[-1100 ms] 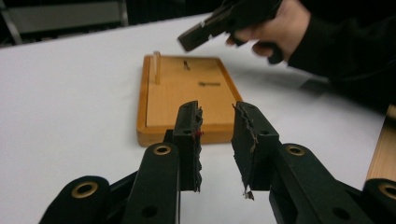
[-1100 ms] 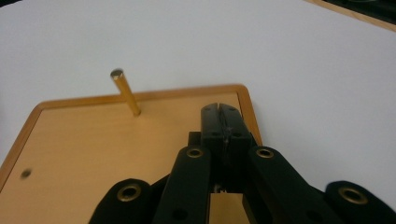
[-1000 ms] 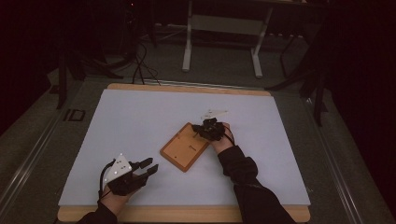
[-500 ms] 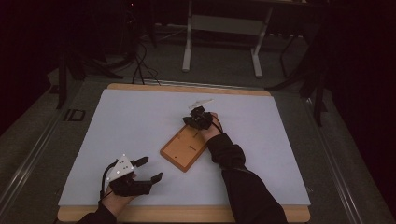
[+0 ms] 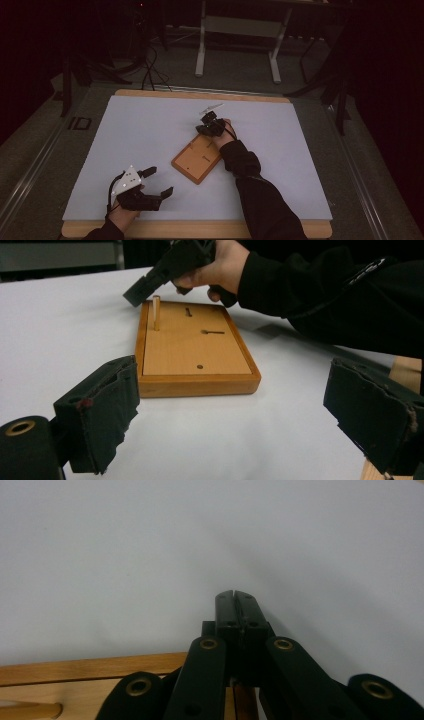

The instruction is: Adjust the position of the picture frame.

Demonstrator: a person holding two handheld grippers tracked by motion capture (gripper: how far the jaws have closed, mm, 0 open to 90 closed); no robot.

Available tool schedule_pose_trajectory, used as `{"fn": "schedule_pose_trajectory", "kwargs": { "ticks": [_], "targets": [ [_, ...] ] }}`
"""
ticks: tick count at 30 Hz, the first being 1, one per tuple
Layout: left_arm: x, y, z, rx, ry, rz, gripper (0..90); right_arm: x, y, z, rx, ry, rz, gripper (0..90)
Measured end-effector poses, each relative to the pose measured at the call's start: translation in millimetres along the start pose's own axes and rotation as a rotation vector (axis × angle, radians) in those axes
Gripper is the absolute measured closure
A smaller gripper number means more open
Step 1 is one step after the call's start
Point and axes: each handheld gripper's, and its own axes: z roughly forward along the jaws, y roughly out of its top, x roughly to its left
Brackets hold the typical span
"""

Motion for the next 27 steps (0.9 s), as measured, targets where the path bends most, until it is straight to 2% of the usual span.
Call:
{"fn": "schedule_pose_trajectory", "kwargs": {
  "ticks": [4, 9, 15, 18, 21, 24, 27],
  "targets": [
    [2.3, -0.4, -1.7, -0.016, -0.001, -0.02, 8.1, -0.4, -4.6, -4.9, 0.003, -0.005, -0.009, 90.0],
    [4.3, -0.7, -1.2, -0.035, 0.007, -0.029, 7.1, -1.7, -16.8, -15.9, -0.003, 0.0, 0.009, 90.0],
    [3.5, -1.1, 0.9, -0.044, 0.011, -0.017, 6.4, -2.1, -26.7, -27.5, 0.004, 0.014, 0.007, 90.0],
    [3.3, -1.2, 2.4, -0.042, 0.02, -0.006, 6.4, -4.1, -27.8, -27.8, -0.013, 0.016, 0.019, 90.0],
    [3.7, -1.5, 2.9, -0.047, 0.013, -0.014, 6.4, -5.1, -25.9, -26.4, -0.027, 0.025, 0.021, 90.0],
    [3.8, -1.8, 2.4, -0.051, 0.012, -0.014, 6.4, -7.3, -25.9, -21.3, 0.004, 0.025, 0.019, 90.0],
    [4.6, -1.9, 1.1, -0.058, 0.015, -0.016, 6.4, -8.9, -27.9, -21.8, 0.0, 0.038, 0.032, 90.0]
  ]
}}
